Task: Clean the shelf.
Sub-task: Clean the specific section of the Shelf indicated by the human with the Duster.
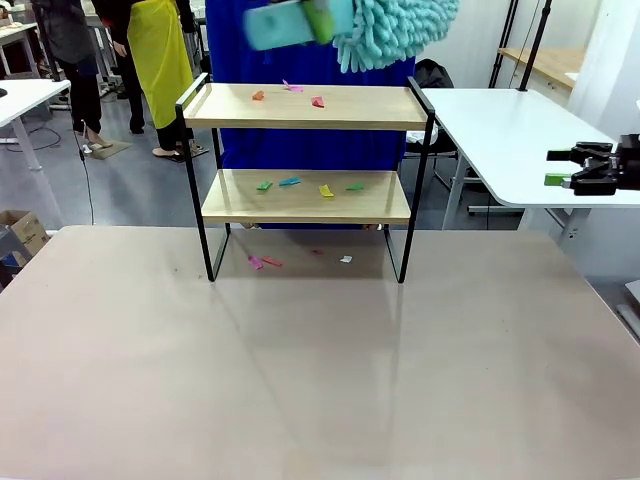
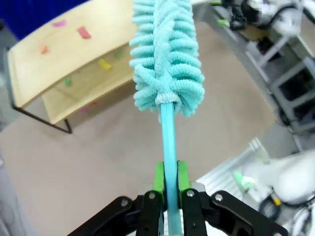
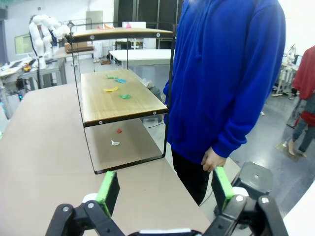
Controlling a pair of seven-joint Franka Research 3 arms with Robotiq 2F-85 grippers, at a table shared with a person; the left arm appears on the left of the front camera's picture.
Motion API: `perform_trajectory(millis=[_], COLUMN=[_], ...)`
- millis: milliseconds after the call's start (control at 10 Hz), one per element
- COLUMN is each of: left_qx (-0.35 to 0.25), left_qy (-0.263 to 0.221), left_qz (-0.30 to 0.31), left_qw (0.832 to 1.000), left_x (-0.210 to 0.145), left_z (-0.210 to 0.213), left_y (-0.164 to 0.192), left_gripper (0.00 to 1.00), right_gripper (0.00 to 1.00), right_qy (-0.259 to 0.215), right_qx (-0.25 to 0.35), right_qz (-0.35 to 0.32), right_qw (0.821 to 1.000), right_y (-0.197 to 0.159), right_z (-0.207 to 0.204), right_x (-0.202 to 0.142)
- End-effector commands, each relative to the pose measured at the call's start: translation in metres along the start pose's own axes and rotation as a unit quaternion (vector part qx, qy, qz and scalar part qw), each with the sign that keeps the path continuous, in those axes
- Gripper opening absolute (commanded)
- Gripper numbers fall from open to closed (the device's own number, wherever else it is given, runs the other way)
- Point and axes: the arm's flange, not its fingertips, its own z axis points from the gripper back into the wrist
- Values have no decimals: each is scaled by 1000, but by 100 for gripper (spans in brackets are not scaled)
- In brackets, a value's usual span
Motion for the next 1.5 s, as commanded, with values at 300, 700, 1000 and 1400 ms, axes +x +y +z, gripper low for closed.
perform_trajectory(millis=[300,700,1000,1400], left_qx=[99,109,114,128], left_qy=[-6,-57,-49,-4], left_qz=[124,159,174,200], left_qw=[987,980,977,971], left_x=[82,97,95,82], left_z=[-69,-118,-149,-189], left_y=[-64,-60,-58,-45], left_gripper=[13,13,13,13], right_gripper=[100,100,100,100], right_qy=[-1,-1,-1,-1], right_qx=[1,1,1,1], right_qz=[3,3,3,3], right_qw=[1000,1000,1000,1000], right_y=[0,0,0,0], right_z=[-2,-2,-2,-2], right_x=[3,3,3,3])
